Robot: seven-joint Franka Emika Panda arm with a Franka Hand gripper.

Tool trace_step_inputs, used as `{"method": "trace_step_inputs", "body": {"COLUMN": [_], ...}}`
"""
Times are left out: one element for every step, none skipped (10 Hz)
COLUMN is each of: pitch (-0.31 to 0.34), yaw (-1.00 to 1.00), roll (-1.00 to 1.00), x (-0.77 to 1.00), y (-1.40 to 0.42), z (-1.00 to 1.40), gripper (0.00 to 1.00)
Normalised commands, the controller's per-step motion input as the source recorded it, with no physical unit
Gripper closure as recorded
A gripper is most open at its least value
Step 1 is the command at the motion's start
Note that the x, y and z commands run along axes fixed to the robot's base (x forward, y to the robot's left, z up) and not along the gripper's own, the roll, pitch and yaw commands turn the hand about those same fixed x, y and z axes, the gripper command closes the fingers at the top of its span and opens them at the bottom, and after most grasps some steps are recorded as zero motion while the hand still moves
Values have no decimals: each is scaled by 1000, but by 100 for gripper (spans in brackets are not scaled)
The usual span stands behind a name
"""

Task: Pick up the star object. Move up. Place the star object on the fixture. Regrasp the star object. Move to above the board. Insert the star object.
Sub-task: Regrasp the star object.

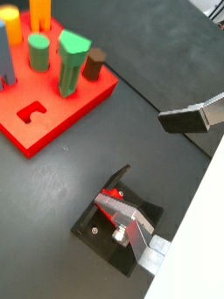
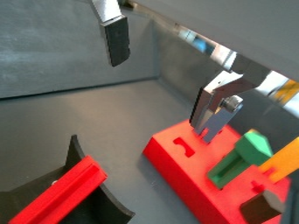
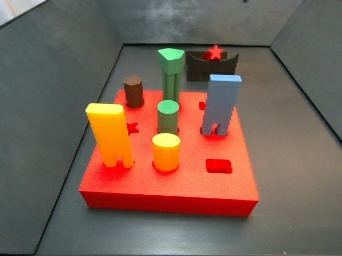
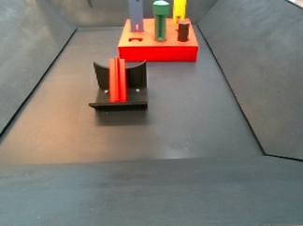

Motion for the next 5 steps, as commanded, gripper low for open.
{"method": "trace_step_inputs", "body": {"pitch": [39, 38, 31, 26, 21], "yaw": [-6, -6, -5, -4, -3], "roll": [1000, 1000, 1000, 1000, 1000], "x": [-20, -28, -22, -26, -30], "y": [-56, -1, -33, -33, -23], "z": [5, 19, 0, 7, 13], "gripper": [0, 0, 0, 0, 0]}}
